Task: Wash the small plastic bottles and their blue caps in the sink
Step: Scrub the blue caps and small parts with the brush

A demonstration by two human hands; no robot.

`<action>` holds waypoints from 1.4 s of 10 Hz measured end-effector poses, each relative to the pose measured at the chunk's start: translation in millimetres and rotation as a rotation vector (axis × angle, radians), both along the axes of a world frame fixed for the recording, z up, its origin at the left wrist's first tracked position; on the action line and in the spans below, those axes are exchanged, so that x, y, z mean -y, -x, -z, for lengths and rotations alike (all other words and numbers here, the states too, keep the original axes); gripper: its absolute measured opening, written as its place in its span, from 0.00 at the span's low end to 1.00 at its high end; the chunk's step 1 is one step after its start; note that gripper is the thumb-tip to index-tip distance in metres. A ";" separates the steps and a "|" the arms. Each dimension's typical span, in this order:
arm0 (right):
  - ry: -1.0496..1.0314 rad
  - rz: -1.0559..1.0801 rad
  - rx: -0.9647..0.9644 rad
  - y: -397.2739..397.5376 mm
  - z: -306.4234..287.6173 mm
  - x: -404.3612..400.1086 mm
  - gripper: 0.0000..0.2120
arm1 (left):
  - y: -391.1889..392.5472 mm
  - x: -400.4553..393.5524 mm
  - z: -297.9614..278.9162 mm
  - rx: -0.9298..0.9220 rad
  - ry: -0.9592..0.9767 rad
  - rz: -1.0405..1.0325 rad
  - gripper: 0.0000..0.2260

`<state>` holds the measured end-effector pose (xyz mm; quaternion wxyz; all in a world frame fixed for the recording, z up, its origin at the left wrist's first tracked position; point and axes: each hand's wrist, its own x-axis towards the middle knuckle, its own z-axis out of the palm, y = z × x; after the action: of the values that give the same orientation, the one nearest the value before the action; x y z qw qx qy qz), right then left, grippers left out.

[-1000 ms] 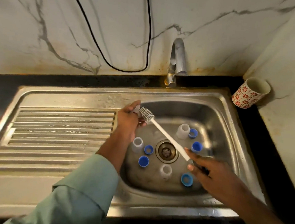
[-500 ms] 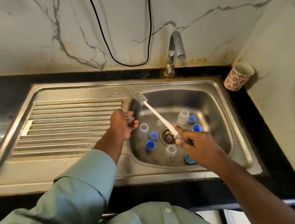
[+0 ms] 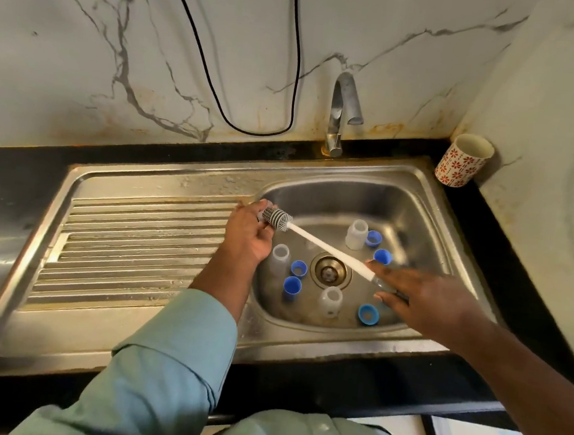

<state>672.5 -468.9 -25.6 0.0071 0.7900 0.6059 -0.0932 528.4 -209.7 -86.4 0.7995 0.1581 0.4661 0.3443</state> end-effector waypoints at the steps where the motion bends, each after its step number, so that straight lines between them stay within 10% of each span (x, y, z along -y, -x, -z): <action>1: -0.261 -0.123 0.093 -23.9 19.4 6.6 0.25 | -5.3 4.1 -1.6 0.015 -0.032 -0.030 0.09; 3: 0.055 0.569 -1.517 -37.1 -8.4 4.6 0.16 | 3.1 20.6 -12.6 0.298 -0.117 0.103 0.06; 4: 0.065 0.410 -1.109 -36.5 -8.5 0.8 0.12 | 7.1 13.1 -20.4 0.249 -0.056 0.177 0.05; 5: -0.051 0.218 -0.149 -22.2 8.2 -14.0 0.17 | 0.8 5.0 -24.6 0.090 0.024 0.049 0.09; 6: -0.196 0.198 0.037 -7.0 20.2 -29.5 0.14 | -2.8 0.2 -25.9 0.087 -0.007 -0.070 0.12; 7: 0.096 0.487 -1.139 -3.1 5.1 -34.6 0.13 | 3.5 -3.8 -32.3 0.179 -0.064 -0.016 0.08; 8: 0.087 0.461 -1.113 3.3 -1.4 -36.6 0.10 | 7.0 -11.0 -26.1 0.164 -0.110 0.072 0.12; 9: 0.026 0.229 -0.218 9.3 -0.1 -47.9 0.14 | 3.3 -15.0 -19.4 0.080 -0.055 0.122 0.14; 10: 0.007 0.114 0.212 16.3 11.6 -58.6 0.17 | -5.1 -18.1 -26.5 0.105 0.003 0.037 0.17; 11: 0.067 0.445 -0.952 14.2 10.4 -62.5 0.15 | -7.9 -26.1 -33.5 0.229 -0.020 -0.001 0.16; 12: 0.086 0.528 -1.393 7.7 6.6 -66.5 0.16 | -10.7 -29.2 -35.3 0.257 -0.053 0.010 0.15; 13: -0.053 0.346 -0.301 9.7 21.4 -73.3 0.16 | -18.5 -32.2 -31.0 0.168 -0.043 -0.121 0.17; 14: -0.099 0.284 -0.004 16.9 32.4 -79.8 0.16 | -21.7 -33.9 -27.7 0.158 -0.052 -0.123 0.18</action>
<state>655.6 -389.1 -58.0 -0.0465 0.8669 0.4920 -0.0650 550.2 -175.7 -58.7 0.8067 0.1222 0.4012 0.4163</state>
